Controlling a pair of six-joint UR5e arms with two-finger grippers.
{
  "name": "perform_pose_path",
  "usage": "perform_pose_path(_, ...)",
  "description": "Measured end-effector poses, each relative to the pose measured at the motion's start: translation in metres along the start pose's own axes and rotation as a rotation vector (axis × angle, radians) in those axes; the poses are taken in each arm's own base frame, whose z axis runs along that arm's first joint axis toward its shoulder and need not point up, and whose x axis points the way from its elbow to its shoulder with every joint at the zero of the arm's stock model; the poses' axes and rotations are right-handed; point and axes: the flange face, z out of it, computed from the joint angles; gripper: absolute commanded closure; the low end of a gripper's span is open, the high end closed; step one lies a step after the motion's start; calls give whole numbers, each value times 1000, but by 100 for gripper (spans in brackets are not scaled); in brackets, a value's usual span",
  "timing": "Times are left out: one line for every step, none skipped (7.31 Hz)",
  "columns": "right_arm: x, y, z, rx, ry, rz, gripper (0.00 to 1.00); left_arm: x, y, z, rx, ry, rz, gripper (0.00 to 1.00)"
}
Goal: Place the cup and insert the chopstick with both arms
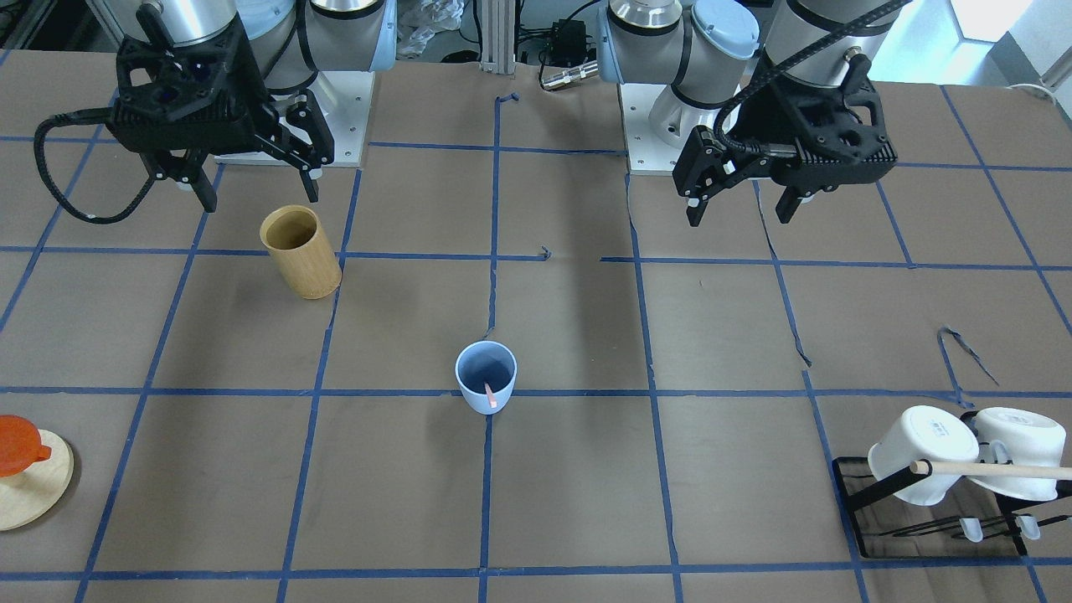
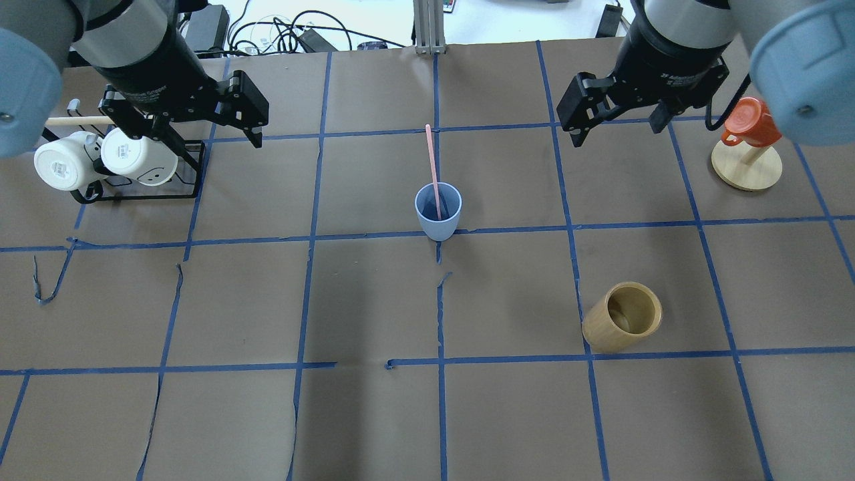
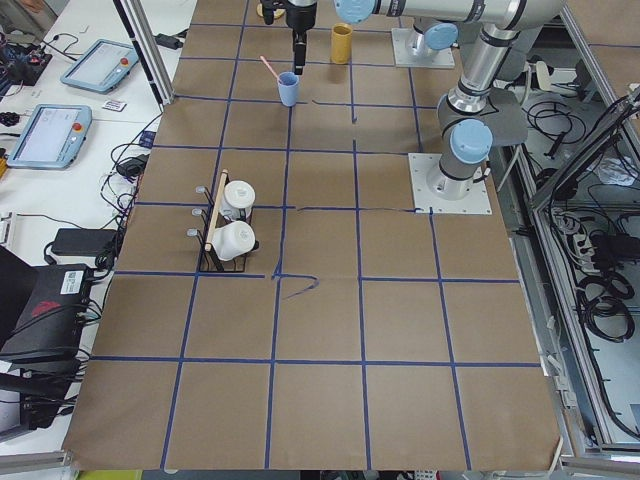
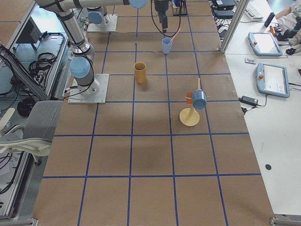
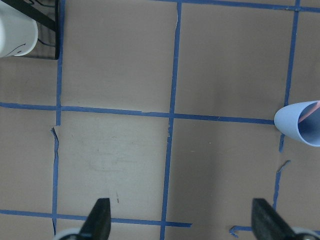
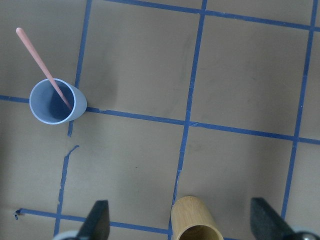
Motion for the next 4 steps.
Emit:
perform_pose_path(0,-1,-1,9,0,1,0,0,0,1,-1,0,1,0)
perform_pose_path(0,-2,-3,15,-2,3,0,0,0,1,-1,1,1,0)
perform_pose_path(0,-3,-4,17,-5,3,0,0,0,1,-1,1,1,0)
perform_pose_path(0,-3,-4,17,-5,4,0,0,0,1,-1,1,1,0)
